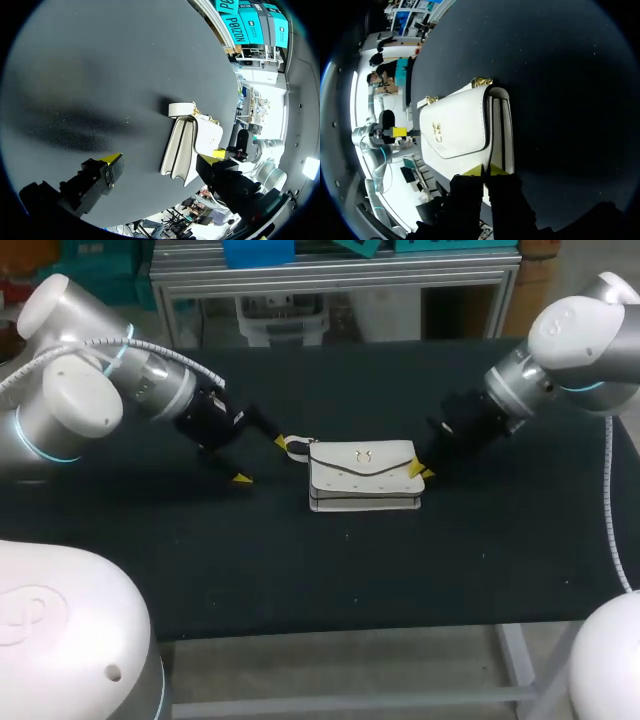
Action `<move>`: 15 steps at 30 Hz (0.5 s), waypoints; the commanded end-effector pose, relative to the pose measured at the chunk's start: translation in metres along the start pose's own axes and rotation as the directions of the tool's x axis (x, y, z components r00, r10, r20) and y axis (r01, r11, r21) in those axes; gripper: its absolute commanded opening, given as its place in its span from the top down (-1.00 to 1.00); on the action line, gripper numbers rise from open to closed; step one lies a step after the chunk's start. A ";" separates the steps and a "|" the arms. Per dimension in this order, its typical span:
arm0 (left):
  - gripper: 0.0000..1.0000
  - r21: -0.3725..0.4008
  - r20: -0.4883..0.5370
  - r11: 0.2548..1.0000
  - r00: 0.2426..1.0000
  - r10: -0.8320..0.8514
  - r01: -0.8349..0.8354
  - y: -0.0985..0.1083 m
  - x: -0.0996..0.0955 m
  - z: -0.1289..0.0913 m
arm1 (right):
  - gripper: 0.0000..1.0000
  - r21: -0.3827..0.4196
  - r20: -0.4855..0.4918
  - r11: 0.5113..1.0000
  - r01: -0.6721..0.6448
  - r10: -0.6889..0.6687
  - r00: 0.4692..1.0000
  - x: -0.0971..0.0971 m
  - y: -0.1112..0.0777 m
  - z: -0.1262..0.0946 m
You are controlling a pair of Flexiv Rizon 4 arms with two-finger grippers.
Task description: Pick up the bag, open it, inspect its contents, close it, and place it on the opposite side
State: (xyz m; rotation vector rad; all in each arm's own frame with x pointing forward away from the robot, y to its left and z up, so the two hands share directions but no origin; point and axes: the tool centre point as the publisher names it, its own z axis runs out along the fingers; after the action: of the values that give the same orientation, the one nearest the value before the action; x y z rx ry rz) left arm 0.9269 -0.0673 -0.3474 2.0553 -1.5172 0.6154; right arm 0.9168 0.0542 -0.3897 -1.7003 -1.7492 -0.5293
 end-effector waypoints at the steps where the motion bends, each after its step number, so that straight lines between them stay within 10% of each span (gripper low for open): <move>1: -1.00 0.021 0.029 1.000 1.000 0.002 -0.003 0.002 0.004 -0.005 | 1.00 -0.019 0.018 1.000 -0.005 0.006 1.000 -0.007 -0.002 -0.015; 15: -1.00 0.032 0.203 0.990 0.971 0.126 -0.135 -0.009 0.001 -0.017 | 1.00 -0.037 0.056 0.999 0.008 -0.006 0.998 -0.018 0.001 -0.033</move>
State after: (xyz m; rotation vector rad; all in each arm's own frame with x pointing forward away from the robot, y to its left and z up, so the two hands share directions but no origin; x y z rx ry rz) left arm 0.9316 -0.0539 -0.3378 2.1056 -1.7682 0.5401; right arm 0.9224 0.0179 -0.3779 -1.7476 -1.7939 -0.5286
